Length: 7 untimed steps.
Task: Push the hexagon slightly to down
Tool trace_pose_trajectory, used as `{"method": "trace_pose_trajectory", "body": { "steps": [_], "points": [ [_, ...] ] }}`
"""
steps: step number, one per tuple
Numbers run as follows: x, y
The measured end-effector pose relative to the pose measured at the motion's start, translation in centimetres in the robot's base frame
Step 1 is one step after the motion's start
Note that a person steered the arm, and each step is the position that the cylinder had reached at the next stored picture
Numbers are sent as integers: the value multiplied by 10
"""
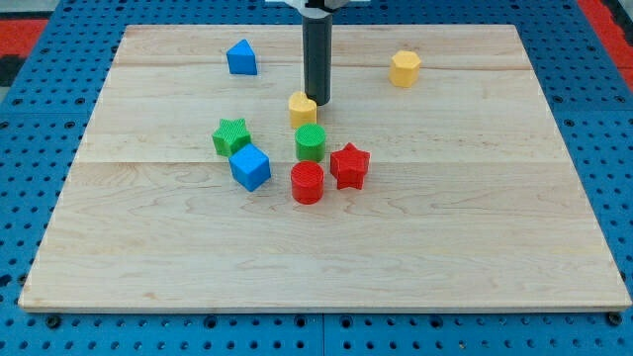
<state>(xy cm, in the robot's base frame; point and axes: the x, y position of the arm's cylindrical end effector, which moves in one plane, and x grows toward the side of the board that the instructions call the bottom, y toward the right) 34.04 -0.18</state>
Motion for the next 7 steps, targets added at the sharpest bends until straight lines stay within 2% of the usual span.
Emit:
{"method": "trace_pose_trajectory", "body": {
  "steps": [1,2,4,5,6,7],
  "points": [
    [19,7],
    [19,-23],
    [13,157],
    [-28,234],
    [-91,230],
    [-108,167]
  ]
}}
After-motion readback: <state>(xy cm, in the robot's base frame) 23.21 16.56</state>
